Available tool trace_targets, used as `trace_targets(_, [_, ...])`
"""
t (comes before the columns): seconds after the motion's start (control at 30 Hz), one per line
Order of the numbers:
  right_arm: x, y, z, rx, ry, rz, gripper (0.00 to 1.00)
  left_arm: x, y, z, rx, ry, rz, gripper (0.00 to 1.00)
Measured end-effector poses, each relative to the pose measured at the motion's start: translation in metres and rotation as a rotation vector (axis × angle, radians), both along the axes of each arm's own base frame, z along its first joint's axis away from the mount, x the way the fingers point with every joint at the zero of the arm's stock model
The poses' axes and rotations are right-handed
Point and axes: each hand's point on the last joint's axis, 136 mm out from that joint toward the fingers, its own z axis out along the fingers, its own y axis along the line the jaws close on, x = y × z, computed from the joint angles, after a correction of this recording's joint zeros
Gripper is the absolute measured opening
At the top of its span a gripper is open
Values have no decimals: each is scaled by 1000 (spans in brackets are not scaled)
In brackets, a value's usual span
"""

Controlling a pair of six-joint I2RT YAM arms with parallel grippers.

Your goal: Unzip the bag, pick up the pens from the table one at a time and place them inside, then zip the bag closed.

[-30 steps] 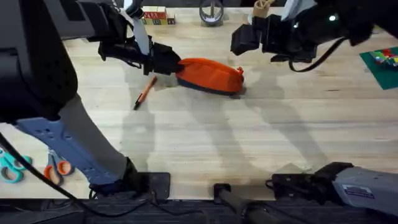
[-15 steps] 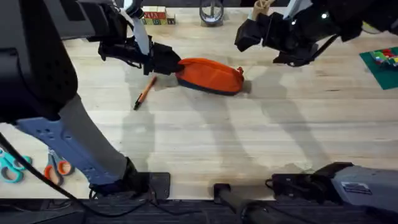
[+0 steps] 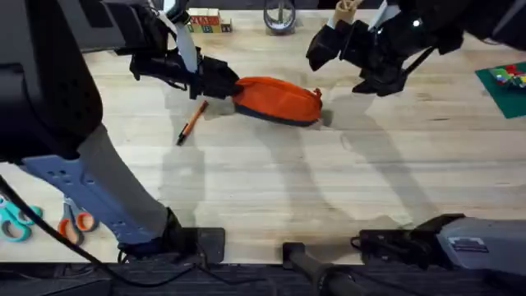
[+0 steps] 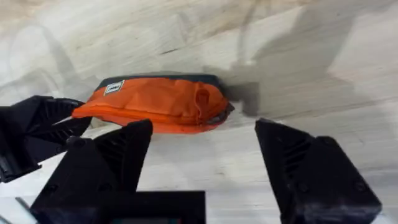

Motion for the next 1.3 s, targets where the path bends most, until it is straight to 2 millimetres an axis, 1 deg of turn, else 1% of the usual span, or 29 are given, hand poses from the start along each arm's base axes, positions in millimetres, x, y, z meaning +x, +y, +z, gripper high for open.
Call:
trace_targets(0.33, [3,-5,-2,109,52,-30,996,0,0,0,0,0,0,41])
trace_targets(0.43, [4,-4,-9,139,85,-31,996,0,0,0,0,0,0,42])
trace_targets(0.6, [4,2,-25,160,146,-11,995,0,0,0,0,0,0,41])
trace_targets(0.77, [5,5,-34,166,173,0,995,0,0,0,0,0,0,41])
trace_targets(0.9, [10,7,-41,169,176,1,994,0,0,0,0,0,0,41])
trace_targets(1.03, [12,8,-49,165,191,0,923,0,0,0,0,0,0,41])
trace_targets(1.2, [12,8,-66,152,238,-5,910,0,0,0,0,0,0,41])
trace_targets(1.3, [13,9,-71,150,249,-6,856,0,0,0,0,0,0,41])
